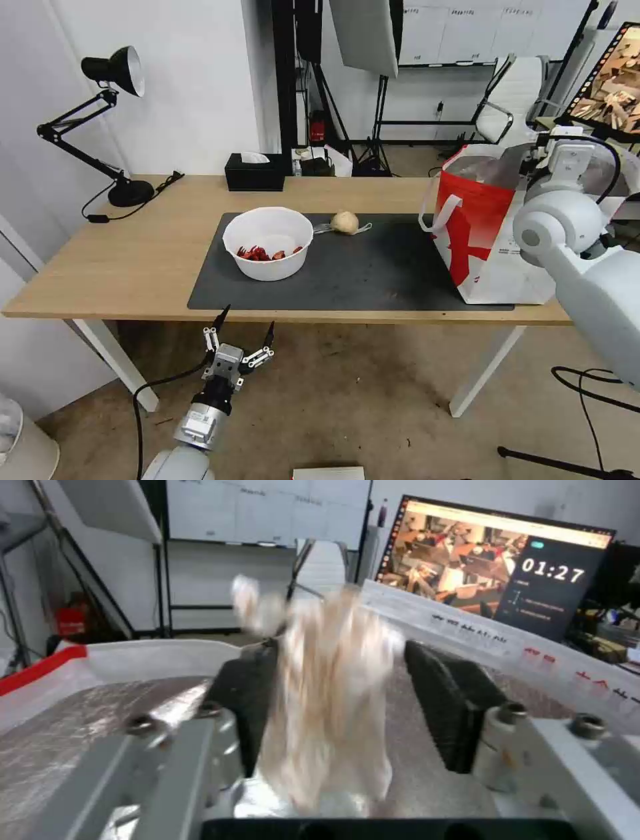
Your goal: Pick up the trash from the table and place it into the takeout bag.
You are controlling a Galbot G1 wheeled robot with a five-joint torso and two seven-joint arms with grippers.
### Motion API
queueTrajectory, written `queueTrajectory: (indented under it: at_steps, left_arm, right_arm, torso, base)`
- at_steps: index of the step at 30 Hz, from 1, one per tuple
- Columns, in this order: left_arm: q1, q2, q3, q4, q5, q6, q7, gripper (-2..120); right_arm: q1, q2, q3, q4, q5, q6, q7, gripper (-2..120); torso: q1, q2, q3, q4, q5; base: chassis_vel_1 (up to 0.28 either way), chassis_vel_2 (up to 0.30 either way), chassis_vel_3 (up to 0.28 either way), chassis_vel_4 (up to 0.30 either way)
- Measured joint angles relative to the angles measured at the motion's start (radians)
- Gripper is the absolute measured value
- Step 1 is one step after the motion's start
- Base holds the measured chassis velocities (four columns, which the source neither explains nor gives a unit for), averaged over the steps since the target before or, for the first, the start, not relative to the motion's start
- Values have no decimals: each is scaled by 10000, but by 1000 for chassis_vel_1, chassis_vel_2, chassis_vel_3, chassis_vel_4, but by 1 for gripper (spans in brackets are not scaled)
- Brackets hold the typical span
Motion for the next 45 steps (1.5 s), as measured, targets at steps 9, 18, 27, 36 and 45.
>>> queueTrajectory:
  at_steps: [9, 18, 27, 36, 45]
  left_arm:
    - [142, -39, -86, -159, 91, 0, 0, 100]
    - [21, -171, -87, -338, 64, 11, -17, 100]
    - [257, -413, -283, -528, 78, -46, -36, 100]
    - [395, -567, -324, -618, 84, -98, -56, 100]
    - [580, -772, -159, -198, 26, 132, -56, 100]
  right_arm:
    - [-596, -219, 392, 484, 348, 563, -503, 89]
    - [-3763, -1116, 2684, 2854, 1048, 3229, -5530, 100]
    - [-7345, -496, 4097, 4026, -30, 4822, -7884, 100]
    - [-11838, 2031, 4893, 3979, -3169, 7305, -9672, 100]
    - [-12511, 3261, 4396, 2429, -4639, 8443, -10149, 100]
  torso:
    - [0, 0, 1, 0, 0]
    - [0, 0, 0, -2, -1]
    - [-1, 0, -1, 3, 0]
    - [-1, 1, -1, -2, -1]
    - [-1, 1, 0, 0, -1]
  base:
    - [0, 0, 0, 0]
    - [0, 0, 0, 0]
    - [0, 0, 0, 0]
    - [0, 0, 0, 0]
    - [0, 0, 0, 0]
